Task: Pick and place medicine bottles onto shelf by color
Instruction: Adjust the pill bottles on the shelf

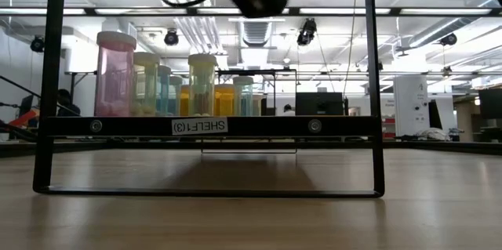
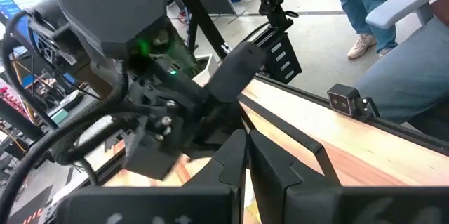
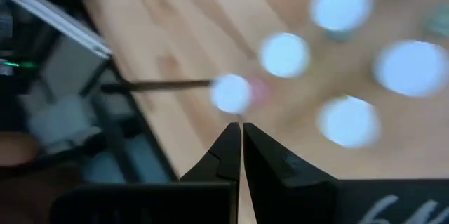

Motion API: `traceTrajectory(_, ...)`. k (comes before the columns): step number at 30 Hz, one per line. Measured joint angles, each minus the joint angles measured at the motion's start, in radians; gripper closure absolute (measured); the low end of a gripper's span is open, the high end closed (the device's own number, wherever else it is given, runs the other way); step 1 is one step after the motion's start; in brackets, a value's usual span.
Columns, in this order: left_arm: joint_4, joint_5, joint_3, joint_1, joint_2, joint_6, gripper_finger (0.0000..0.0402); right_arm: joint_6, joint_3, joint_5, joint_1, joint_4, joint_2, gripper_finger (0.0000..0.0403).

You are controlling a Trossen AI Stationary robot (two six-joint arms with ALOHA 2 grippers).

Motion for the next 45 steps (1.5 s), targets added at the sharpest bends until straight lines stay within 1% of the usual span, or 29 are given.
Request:
traceTrajectory(6,0.0,0.0,0.0,0.0,0.001,-0.002,0.04,-0.039,0.01,0.04,0.0,-0.287,-0.013,0.0394)
traceTrajectory(9,0.0,0.0,0.0,0.0,0.001,-0.002,0.04,-0.027,-0.004,0.084,0.0,-0.34,-0.013,0.0394)
traceTrajectory(14,0.0,0.0,0.0,0.0,0.001,-0.002,0.04,-0.071,-0.005,0.109,-0.001,-0.263,-0.013,0.0394)
traceTrajectory(19,0.0,0.0,0.0,0.0,0.0,-0.002,0.04,-0.08,-0.017,0.13,-0.001,-0.262,-0.013,0.0394)
traceTrajectory(26,0.0,-0.002,0.0,0.0,0.0,-0.002,0.04,-0.076,-0.079,0.162,-0.001,-0.249,-0.012,0.0394)
traceTrajectory(31,0.0,-0.003,0.0,0.0,0.0,-0.002,0.04,-0.094,-0.089,0.18,0.0,-0.197,-0.012,0.0394)
traceTrajectory(34,0.0,-0.003,0.0,0.0,0.0,-0.002,0.04,-0.098,-0.09,0.183,-0.001,-0.163,-0.012,0.0394)
traceTrajectory(40,0.0,-0.003,0.0,0.0,0.0,-0.002,0.04,-0.099,-0.09,0.183,-0.001,-0.16,-0.012,0.0394)
traceTrajectory(45,0.0,-0.003,0.0,0.0,0.0,-0.001,0.04,-0.152,-0.09,0.183,-0.001,-0.144,-0.011,0.0394)
